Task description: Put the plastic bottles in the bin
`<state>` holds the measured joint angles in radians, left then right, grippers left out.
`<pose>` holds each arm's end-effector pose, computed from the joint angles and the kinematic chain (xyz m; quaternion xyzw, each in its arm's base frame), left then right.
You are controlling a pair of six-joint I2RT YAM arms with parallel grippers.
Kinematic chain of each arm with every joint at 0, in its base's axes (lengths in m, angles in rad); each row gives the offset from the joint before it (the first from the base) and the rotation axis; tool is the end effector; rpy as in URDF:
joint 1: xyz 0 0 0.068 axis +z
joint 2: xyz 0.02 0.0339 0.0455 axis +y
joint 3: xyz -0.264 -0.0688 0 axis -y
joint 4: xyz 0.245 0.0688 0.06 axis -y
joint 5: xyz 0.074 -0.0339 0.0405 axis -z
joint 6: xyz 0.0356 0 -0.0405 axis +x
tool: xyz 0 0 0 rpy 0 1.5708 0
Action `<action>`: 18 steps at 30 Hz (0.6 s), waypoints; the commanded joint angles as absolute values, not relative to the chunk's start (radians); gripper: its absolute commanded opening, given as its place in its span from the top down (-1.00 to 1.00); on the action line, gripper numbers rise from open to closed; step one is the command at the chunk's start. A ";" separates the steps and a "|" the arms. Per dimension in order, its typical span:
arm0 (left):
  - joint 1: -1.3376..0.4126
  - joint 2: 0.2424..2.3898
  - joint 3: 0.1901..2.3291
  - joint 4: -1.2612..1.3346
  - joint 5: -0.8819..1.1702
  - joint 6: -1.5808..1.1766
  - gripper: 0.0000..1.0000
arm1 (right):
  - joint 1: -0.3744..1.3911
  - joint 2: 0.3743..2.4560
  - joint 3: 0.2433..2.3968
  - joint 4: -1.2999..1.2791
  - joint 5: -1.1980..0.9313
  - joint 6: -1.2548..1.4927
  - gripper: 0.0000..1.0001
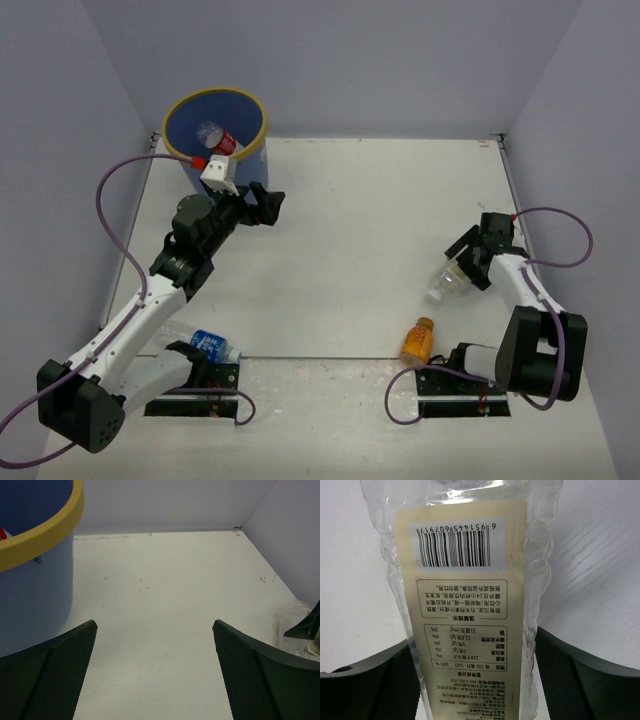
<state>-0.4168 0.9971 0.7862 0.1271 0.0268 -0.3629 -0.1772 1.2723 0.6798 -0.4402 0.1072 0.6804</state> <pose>0.2173 -0.0972 0.3334 0.0289 0.7355 -0.2663 0.6223 0.2308 -0.0452 0.1848 0.4132 0.8696 0.0161 0.2699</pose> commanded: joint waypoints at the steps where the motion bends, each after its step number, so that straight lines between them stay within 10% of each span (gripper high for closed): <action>1: -0.416 0.950 0.757 0.091 0.011 -0.414 -1.00 | -0.177 1.149 0.647 -0.359 0.012 0.598 0.36; 18: -0.537 1.012 0.651 0.285 0.366 -0.490 -1.00 | 0.275 0.744 0.545 -0.085 -0.651 0.329 0.56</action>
<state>-0.4850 1.0183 0.6799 0.1405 0.2661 -0.4578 0.2037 0.7398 0.5536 -0.1703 -0.4405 0.4116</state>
